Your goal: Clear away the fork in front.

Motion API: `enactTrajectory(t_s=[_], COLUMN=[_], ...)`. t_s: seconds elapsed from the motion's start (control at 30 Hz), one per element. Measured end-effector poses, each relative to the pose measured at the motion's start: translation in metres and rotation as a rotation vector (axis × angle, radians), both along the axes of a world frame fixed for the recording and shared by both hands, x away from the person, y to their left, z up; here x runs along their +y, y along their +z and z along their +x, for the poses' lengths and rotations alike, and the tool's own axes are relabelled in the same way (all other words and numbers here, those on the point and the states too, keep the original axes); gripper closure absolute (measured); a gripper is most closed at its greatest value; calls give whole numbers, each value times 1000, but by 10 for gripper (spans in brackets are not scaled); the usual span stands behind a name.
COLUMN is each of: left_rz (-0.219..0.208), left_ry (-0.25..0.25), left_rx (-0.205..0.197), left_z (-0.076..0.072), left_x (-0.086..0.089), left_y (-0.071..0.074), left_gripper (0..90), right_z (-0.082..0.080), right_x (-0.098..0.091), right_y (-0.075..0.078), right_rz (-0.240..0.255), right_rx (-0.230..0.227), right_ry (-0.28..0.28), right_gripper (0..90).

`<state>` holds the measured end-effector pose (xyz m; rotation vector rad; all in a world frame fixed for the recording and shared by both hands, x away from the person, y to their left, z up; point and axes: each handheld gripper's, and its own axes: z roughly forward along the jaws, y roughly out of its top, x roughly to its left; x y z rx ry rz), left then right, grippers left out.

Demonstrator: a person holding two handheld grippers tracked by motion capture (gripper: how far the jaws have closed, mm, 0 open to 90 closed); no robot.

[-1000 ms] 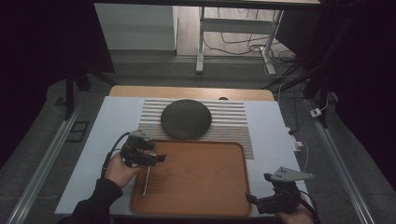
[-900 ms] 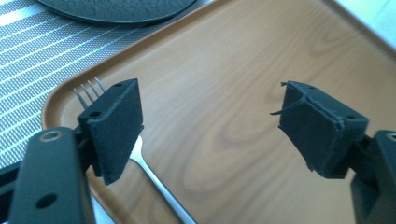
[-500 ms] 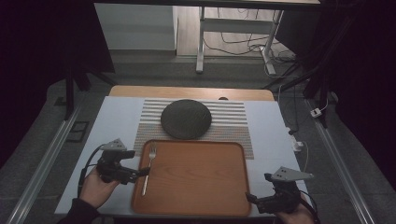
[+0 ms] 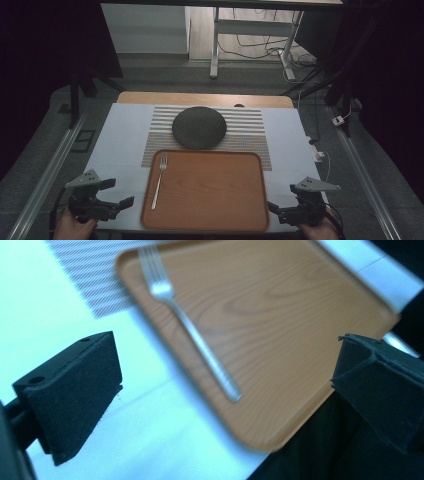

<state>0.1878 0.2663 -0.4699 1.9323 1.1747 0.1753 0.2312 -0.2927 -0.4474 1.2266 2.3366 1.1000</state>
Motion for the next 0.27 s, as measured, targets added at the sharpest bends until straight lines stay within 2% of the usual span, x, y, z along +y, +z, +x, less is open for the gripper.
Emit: enactTrajectory(t_s=[0.1,0.2,0.27], left_rz=[58,53,34], left_ry=[21,39,44], left_rx=[49,60,62], left_z=[-2,-1,-1], left_x=[1,1,3], left_y=[-7,-8,-8], left_gripper=[0,0,0], right_z=[1,2,2], right_x=[-1,0,0], right_y=[-1,-1,-1], right_rz=[8,6,1], right_rx=[15,19,20], right_ry=[-4,1,5], right_gripper=[6,6,6])
